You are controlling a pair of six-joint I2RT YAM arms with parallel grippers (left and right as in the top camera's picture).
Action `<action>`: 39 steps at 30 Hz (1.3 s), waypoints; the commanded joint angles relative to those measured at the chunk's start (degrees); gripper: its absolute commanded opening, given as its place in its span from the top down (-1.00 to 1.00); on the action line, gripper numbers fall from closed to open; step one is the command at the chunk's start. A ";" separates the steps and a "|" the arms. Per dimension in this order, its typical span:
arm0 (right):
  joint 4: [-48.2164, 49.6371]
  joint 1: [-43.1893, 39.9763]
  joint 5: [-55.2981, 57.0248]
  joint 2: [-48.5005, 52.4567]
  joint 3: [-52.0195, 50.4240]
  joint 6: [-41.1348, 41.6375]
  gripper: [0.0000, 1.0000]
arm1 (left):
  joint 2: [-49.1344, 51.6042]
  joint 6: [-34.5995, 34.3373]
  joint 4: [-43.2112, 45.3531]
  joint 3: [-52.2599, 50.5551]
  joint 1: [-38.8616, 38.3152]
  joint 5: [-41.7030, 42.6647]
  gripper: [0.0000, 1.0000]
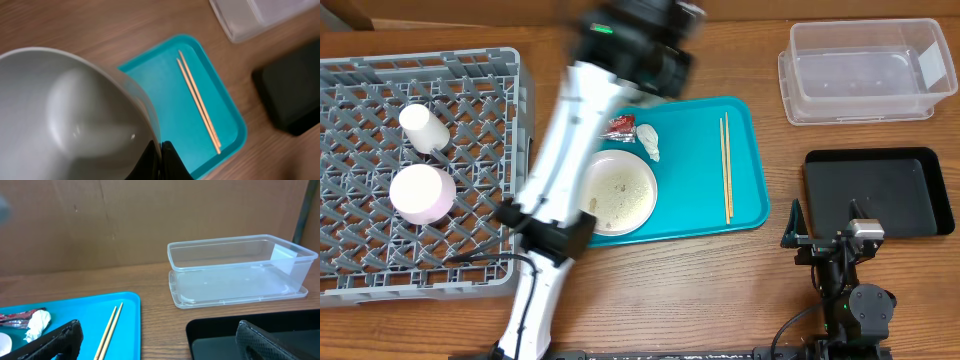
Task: Sort waste into correct bins and load items into the dishwasher
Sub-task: 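Carry the white bowl to the dish rack and set it down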
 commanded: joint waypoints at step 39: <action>0.37 -0.17 0.35 -0.68 -0.59 0.22 -1.00 | -1.18 20.52 -1.92 -19.76 72.50 53.55 0.92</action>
